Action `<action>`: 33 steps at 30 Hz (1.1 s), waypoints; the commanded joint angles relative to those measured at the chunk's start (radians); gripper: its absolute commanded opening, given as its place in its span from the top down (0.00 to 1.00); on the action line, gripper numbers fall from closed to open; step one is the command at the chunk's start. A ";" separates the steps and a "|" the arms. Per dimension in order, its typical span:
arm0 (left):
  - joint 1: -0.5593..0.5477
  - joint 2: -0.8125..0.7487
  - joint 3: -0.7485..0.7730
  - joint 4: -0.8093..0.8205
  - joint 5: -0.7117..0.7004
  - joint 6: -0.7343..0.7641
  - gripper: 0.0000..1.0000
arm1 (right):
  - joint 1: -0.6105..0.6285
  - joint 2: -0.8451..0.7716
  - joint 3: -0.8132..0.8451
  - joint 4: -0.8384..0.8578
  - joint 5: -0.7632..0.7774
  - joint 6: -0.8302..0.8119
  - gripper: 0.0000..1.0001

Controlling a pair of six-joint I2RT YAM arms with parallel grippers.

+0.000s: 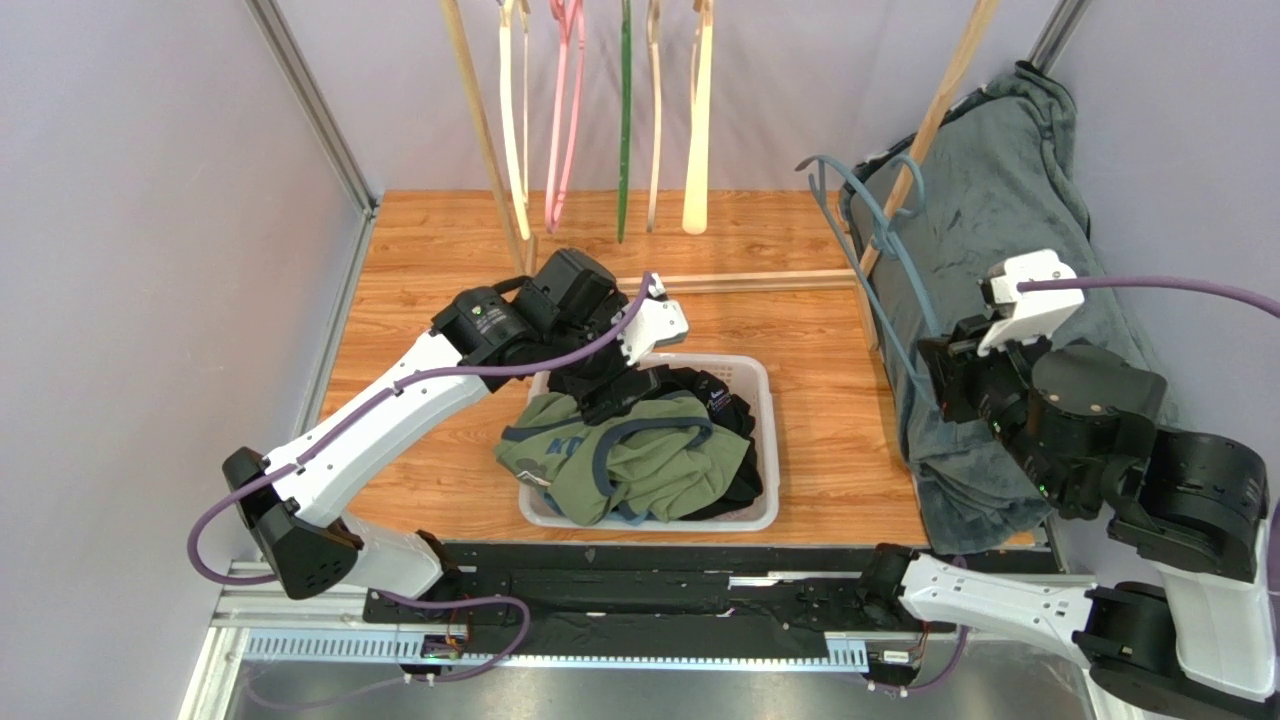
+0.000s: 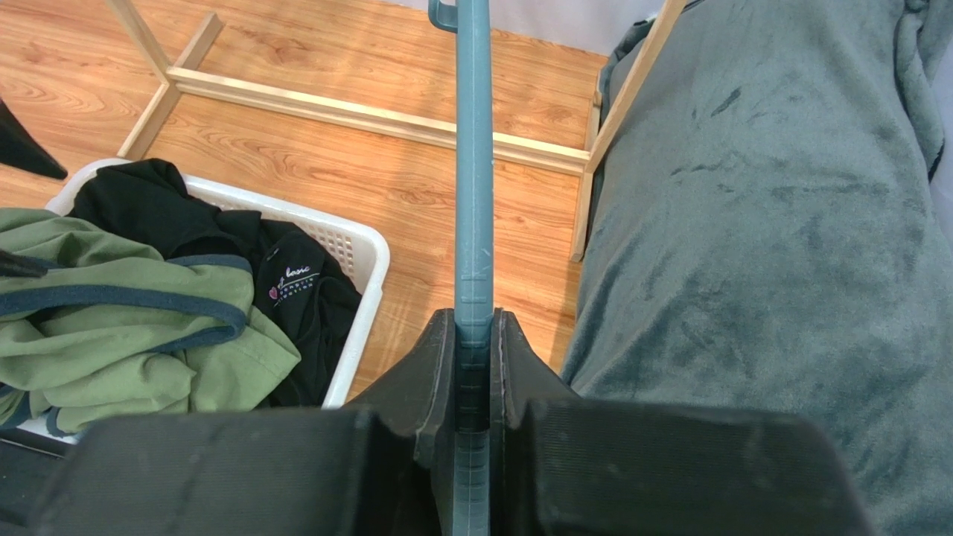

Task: Remove the tank top from the hanger
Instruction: Place the tank top in the bin.

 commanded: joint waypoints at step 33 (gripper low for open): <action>-0.004 -0.151 -0.007 -0.031 0.060 -0.023 0.01 | -0.254 0.325 0.222 0.233 -0.174 -0.093 1.00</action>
